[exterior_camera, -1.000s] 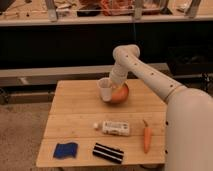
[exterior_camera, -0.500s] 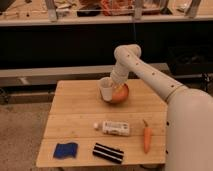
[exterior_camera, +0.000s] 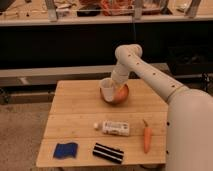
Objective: Place the ceramic cup in the ceramic bowl
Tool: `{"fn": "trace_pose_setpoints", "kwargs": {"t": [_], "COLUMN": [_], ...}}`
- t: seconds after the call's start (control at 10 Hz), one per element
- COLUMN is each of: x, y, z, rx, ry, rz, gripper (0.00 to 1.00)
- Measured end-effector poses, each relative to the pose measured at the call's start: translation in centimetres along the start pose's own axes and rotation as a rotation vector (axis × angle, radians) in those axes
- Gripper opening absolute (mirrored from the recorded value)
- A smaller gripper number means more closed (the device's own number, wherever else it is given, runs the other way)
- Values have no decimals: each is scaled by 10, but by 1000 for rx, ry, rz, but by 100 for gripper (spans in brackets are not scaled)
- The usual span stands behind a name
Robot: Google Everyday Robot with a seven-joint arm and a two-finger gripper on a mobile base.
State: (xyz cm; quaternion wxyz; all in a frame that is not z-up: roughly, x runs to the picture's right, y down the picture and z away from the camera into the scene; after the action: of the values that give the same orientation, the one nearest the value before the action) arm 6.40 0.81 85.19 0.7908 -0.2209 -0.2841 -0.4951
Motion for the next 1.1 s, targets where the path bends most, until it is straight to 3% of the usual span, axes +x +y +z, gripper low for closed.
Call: {"fn": "trace_pose_setpoints", "kwargs": {"t": [0.4,1.1], "x": [3,25], "y": [4,8], "z": [-3,-40], "rx": [-2,-7], "ry": [6,41], "rz": [0,-3], "gripper": [80,80]}}
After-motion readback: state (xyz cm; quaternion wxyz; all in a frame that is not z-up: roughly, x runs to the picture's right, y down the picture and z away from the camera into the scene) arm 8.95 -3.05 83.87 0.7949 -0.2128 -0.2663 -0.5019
